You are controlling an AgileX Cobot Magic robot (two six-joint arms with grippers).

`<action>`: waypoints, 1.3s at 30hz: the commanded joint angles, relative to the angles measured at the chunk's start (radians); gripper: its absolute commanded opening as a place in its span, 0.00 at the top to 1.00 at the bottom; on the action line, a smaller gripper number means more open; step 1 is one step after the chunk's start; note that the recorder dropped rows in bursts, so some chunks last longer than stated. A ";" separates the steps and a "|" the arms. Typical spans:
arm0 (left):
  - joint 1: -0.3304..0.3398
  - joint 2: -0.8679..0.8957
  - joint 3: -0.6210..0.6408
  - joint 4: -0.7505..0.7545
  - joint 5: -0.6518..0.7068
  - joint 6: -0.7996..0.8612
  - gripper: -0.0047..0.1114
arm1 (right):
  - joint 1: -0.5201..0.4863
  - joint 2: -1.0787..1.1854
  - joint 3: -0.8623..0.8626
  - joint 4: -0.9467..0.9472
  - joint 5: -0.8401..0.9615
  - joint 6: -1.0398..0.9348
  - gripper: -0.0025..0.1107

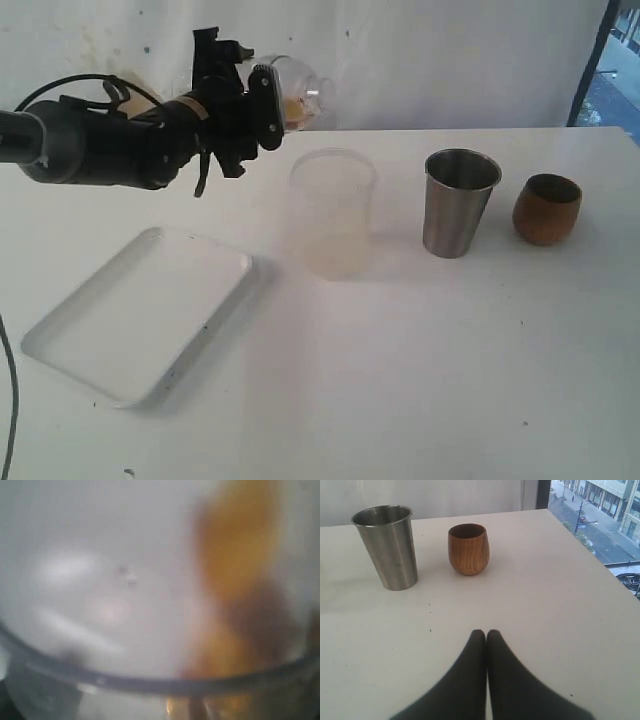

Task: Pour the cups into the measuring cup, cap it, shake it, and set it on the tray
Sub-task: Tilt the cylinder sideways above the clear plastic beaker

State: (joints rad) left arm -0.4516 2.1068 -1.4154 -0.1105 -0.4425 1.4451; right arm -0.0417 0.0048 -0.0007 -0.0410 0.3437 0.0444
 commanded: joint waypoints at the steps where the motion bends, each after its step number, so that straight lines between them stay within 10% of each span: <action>1: 0.011 -0.024 0.007 0.128 -0.074 -0.035 0.96 | -0.008 -0.005 0.001 -0.004 -0.004 -0.003 0.98; 39: 0.042 -0.024 0.007 0.407 -0.134 0.166 0.96 | -0.008 -0.005 0.001 -0.004 -0.004 0.012 0.98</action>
State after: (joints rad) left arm -0.4092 2.1068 -1.4023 0.2996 -0.5070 1.5985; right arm -0.0417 0.0048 -0.0007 -0.0410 0.3437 0.0577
